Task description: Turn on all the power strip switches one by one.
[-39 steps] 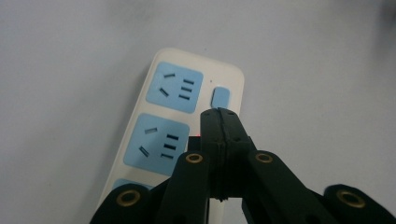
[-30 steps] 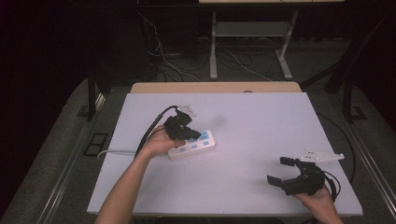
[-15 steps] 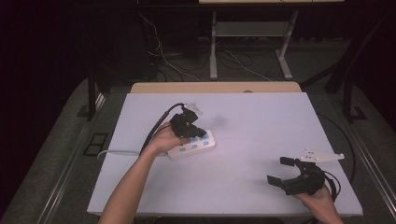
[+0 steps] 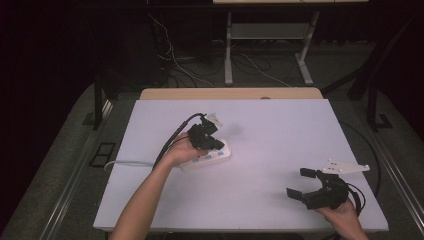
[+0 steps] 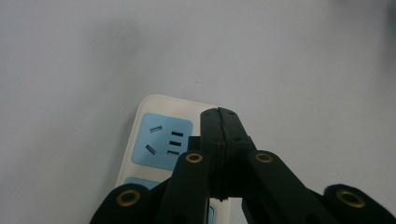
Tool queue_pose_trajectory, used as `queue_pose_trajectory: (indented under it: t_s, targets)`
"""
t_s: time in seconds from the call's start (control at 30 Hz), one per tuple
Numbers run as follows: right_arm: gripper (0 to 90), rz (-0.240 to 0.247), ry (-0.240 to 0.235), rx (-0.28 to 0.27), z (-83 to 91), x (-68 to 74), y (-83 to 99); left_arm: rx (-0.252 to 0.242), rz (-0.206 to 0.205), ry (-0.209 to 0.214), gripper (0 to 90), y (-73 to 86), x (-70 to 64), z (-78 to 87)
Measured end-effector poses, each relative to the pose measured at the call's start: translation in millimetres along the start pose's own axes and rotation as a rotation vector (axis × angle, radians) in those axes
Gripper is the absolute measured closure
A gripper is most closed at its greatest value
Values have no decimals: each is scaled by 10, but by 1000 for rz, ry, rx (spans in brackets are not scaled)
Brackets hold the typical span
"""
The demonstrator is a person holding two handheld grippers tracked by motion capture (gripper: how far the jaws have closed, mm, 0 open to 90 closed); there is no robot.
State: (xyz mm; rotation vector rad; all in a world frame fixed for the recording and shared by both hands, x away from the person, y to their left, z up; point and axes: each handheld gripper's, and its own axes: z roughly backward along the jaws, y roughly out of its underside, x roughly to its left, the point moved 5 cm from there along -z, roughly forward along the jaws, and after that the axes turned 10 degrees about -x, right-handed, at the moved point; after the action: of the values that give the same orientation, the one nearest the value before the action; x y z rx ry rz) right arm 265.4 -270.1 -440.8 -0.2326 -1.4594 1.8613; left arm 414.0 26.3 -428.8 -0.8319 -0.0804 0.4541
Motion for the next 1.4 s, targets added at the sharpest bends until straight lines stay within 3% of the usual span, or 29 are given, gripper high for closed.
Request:
queue_pose_trajectory:
  t_s: [0.47,0.9,1.13,1.4]
  targets:
    - [8,2,-1,2,3,-2,3,44,2,1,891,89,21,-122]
    - [8,1,0,5,-3,-1,5,18,30,7,891,121,22,-125]
    - [8,1,2,9,-13,-3,9,19,16,-5,893,131,10,-135]
    - [8,6,2,8,-15,10,6,17,39,18,897,140,34,-141]
